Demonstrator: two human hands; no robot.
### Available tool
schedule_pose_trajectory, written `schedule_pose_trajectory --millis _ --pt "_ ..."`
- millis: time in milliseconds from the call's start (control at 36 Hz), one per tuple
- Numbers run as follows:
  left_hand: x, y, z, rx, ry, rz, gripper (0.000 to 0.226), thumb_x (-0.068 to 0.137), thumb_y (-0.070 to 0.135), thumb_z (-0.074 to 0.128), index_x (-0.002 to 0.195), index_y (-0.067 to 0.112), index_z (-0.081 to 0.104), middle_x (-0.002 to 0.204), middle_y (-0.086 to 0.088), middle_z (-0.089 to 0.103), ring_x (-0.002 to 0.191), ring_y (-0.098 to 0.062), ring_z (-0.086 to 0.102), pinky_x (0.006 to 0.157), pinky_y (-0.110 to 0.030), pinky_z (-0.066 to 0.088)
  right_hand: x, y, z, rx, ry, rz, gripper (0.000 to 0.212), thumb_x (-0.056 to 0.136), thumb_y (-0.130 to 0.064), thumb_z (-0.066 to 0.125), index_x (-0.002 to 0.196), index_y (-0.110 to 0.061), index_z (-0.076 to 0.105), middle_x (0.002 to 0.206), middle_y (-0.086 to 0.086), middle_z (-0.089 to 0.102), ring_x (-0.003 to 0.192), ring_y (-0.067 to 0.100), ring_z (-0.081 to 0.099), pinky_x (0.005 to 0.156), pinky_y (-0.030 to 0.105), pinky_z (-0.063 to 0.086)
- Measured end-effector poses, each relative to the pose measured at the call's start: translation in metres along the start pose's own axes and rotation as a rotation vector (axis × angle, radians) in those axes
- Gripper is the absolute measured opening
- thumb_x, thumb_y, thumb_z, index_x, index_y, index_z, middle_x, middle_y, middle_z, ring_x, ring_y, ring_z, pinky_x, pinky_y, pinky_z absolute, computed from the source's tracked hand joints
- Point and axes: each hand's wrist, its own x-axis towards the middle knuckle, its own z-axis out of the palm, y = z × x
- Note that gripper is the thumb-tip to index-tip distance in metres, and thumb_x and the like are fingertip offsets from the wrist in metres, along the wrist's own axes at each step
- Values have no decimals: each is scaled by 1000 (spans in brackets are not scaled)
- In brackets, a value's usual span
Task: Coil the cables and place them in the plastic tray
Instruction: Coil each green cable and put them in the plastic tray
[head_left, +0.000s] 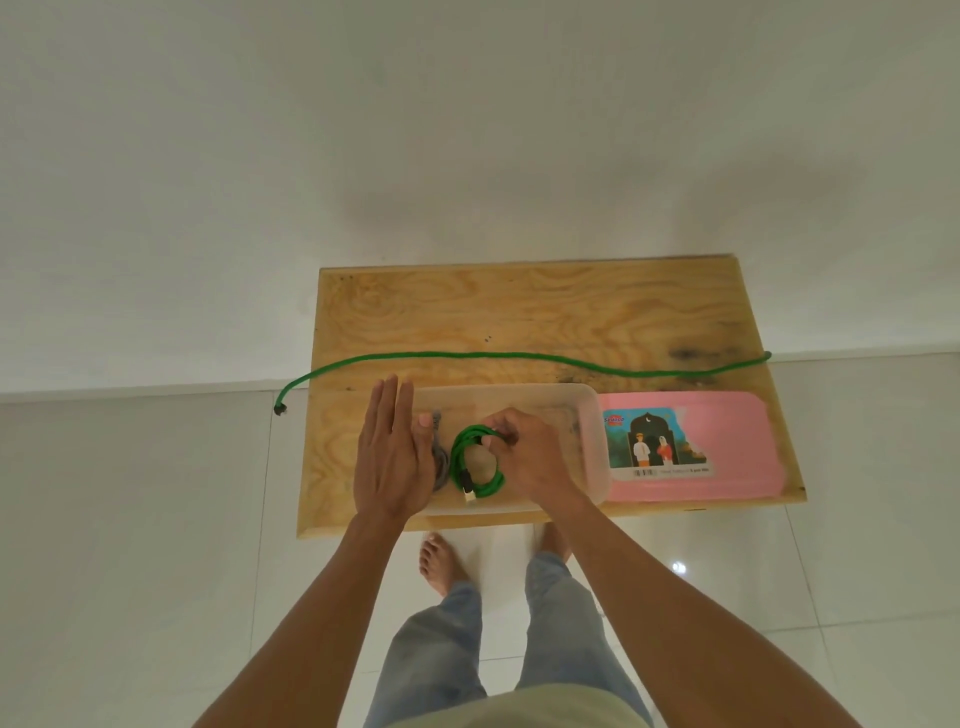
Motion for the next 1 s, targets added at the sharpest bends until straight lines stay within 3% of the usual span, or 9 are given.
schedule_pose_trajectory --millis 139,250,333,417,500,667,750,833,1000 --pt "-1 1 -2 8 -11 3 66 103 47 16 154 7 32 163 -12 25 154 -22 13 123 -32 10 -4 0 1 -43 3 4 14 89 -17 70 102 -21 69 90 0 64 80 11 55 66 11 38" --pt "0 2 -8 10 -24 -4 68 102 48 17 153 6 32 163 -13 26 153 -25 14 123 -37 14 -9 -9 -4 -89 32 11 26 91 -27 66 116 -21 66 100 1 63 90 13 57 86 30 49" --pt "3 8 -18 -5 -23 -12 71 101 51 16 153 6 33 163 -14 27 153 -26 17 123 -40 17 -12 -23 -16 -35 79 17 26 93 -27 63 118 -20 65 103 2 65 95 15 60 90 34 50" --pt "12 17 -33 -49 -18 -34 73 99 55 16 153 9 35 162 -13 29 152 -27 21 122 -42 19 -9 -43 -36 21 129 -23 24 94 -26 62 116 -18 65 98 1 65 90 15 61 81 27 47" --pt "27 27 -48 -95 0 -31 67 101 53 22 153 14 35 161 -11 31 150 -26 24 120 -47 25 -2 -65 -59 48 195 -68 22 94 -20 63 115 -15 66 94 4 68 86 17 63 68 11 39" --pt "66 57 -71 -107 16 17 51 104 38 39 146 10 46 156 -13 39 145 -30 31 115 -49 32 18 -92 -104 76 294 -118 23 92 -17 64 115 -14 67 94 6 68 81 14 63 63 1 37" --pt "87 72 -72 -78 23 60 44 102 29 51 141 8 52 154 -13 41 144 -31 33 111 -49 36 32 -95 -125 51 307 -119 21 91 -16 65 112 -15 69 97 4 70 80 12 63 69 6 43" --pt "105 86 -63 -45 -13 69 41 98 22 58 137 8 57 148 -12 48 140 -31 40 110 -48 39 50 -90 -142 -27 288 -121 18 90 -12 65 107 -12 72 100 0 68 81 11 61 64 -1 36" --pt "128 101 -26 103 -252 33 29 97 24 60 123 15 69 127 -6 69 117 -27 63 98 -43 48 87 -50 -162 -230 128 -76 15 88 -10 65 100 -13 73 110 4 68 91 16 61 71 6 33"
